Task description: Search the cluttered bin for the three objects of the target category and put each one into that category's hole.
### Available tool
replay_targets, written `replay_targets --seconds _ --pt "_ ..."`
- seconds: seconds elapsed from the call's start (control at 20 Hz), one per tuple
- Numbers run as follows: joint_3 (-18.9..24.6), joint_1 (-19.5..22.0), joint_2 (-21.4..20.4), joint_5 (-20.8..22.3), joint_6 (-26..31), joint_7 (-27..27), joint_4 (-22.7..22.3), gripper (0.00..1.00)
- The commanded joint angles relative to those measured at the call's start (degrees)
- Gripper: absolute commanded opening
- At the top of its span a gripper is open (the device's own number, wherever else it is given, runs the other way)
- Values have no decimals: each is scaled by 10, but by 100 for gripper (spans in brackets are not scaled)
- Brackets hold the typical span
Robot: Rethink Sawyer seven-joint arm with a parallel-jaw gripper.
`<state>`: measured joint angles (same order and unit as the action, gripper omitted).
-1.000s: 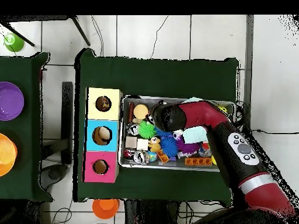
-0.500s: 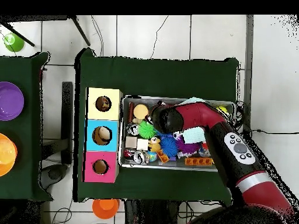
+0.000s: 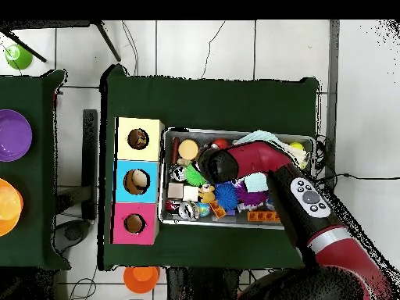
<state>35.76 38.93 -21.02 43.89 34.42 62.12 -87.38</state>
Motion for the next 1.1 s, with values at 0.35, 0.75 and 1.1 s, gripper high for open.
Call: replay_targets --seconds 0.35,0.75,1.1 --pt "-49 -17 44 34 44 -47 49 100" --pt "-45 -13 43 29 46 -58 49 0" --pt "-17 7 10 8 33 -59 17 0"
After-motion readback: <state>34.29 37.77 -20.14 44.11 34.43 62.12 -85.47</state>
